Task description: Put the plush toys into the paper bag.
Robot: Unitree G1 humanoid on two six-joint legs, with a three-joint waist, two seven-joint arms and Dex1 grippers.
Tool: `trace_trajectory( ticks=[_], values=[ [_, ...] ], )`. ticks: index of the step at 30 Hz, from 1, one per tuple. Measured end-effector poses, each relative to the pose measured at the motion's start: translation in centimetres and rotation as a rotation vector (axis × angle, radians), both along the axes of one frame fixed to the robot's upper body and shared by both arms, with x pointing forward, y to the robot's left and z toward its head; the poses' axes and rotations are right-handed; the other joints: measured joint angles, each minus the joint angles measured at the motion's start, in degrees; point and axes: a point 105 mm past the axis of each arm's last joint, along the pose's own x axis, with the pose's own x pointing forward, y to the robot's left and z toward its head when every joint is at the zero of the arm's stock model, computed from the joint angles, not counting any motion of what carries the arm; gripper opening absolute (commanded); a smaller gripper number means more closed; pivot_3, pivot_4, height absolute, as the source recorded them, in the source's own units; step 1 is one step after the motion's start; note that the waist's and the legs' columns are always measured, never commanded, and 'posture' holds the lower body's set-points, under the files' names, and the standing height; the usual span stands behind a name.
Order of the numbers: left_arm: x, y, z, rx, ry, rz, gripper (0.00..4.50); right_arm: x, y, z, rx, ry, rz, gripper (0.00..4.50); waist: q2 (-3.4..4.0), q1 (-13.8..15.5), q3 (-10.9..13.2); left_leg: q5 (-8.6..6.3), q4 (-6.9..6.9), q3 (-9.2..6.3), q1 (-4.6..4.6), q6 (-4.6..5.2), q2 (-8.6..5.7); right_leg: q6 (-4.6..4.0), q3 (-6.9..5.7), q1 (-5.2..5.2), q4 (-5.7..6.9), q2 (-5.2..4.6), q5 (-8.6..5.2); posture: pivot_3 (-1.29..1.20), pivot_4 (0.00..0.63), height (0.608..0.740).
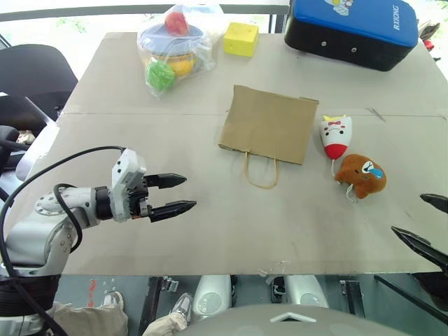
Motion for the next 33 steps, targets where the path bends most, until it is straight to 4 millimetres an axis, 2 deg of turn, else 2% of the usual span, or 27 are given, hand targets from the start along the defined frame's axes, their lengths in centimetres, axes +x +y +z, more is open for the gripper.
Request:
trace_trajectory(
  ticks=[2,3,5,6,8,14,20,23,26,31,33],
  values=[
    [0.0,0.0,0.0,0.000,0.000,0.000,4.45,0.0,0.0,0.0,0.000,0.000,0.000,4.50,0.00,0.00,0.00,0.00,0.00,0.00,0.00,0.01,0.00,0.00,0.01,0.00,0.00,0.00,0.00,0.00,0.150,0.733],
    [0.7,-0.5,0.1,0.034,-0.036,-0.031,4.45,0.3,0.0,0.0,0.008,-0.010,-0.013,4.50,-0.02,0.16,0.00,0.00,0.00,-0.01,0.06,0.01,0.00,0.00,-0.02,0.08,-0.01,0.01,0.00,0.00,0.150,0.733],
    [2.9,-3.7,2.0,0.058,-0.202,-0.132,4.45,2.1,2.4,1.2,0.061,-0.105,0.064,4.50,-0.06,0.43,0.07,0.00,0.15,-0.04,0.02,0.02,-0.08,0.05,-0.06,0.13,0.01,0.06,0.08,0.00,0.150,0.733],
    [3.4,-5.5,3.0,0.070,-0.285,-0.202,4.45,2.3,4.1,1.7,0.072,-0.129,0.130,4.50,-0.04,0.41,0.05,0.00,0.15,-0.01,0.04,0.03,-0.12,0.09,0.03,0.14,0.02,0.19,0.11,0.00,0.150,0.733],
    [3.9,-6.9,3.4,0.106,-0.353,-0.259,4.45,2.2,5.5,1.9,0.086,-0.128,0.181,4.50,-0.07,0.22,0.01,0.00,0.14,0.00,0.20,0.03,-0.11,0.12,0.16,0.28,-0.05,0.18,0.11,0.00,0.150,0.733],
    [6.8,-9.0,1.5,0.330,-0.493,-0.350,4.45,2.1,7.5,2.1,0.120,-0.125,0.223,4.50,-0.07,0.00,0.03,0.00,0.08,-0.03,0.25,0.03,-0.06,0.14,0.50,0.29,-0.39,0.41,0.10,0.00,0.150,0.733],
    [8.7,-9.7,1.1,0.424,-0.659,-0.461,4.45,1.1,7.4,1.1,0.141,-0.090,0.190,4.50,-0.08,0.21,0.03,-0.04,0.09,-0.02,0.21,0.10,-0.08,0.16,0.47,0.29,-0.43,0.56,0.12,0.00,0.150,0.733],
    [9.4,-10.7,0.6,0.437,-0.739,-0.521,3.70,0.8,7.1,0.8,0.132,-0.101,0.158,4.50,-0.07,0.17,0.02,-0.06,0.10,-0.01,0.23,0.14,-0.09,0.23,0.49,0.29,-0.43,0.55,0.16,0.00,0.150,0.733],
    [9.5,-12.1,0.4,0.420,-0.803,-0.571,2.19,0.7,6.9,0.8,0.117,-0.123,0.144,4.50,-0.09,0.17,0.02,-0.07,0.11,-0.01,0.21,0.15,-0.09,0.26,0.49,0.29,-0.44,0.57,0.17,0.00,0.150,0.733],
    [9.3,-14.1,-0.8,0.376,-0.815,-0.632,0.02,0.4,6.5,0.5,0.099,-0.147,0.108,4.50,-0.09,0.08,0.02,-0.07,0.12,-0.01,0.22,0.15,-0.07,0.26,0.50,0.29,-0.43,0.60,0.18,0.00,0.150,0.733],
    [9.5,-14.8,-0.7,0.299,-0.724,-0.588,0.02,0.6,6.2,0.6,0.093,-0.173,0.073,4.50,-0.08,0.04,0.02,-0.07,0.13,-0.01,0.22,0.15,-0.06,0.26,0.49,0.29,-0.40,0.59,0.18,0.00,0.150,0.733]
  ],
)
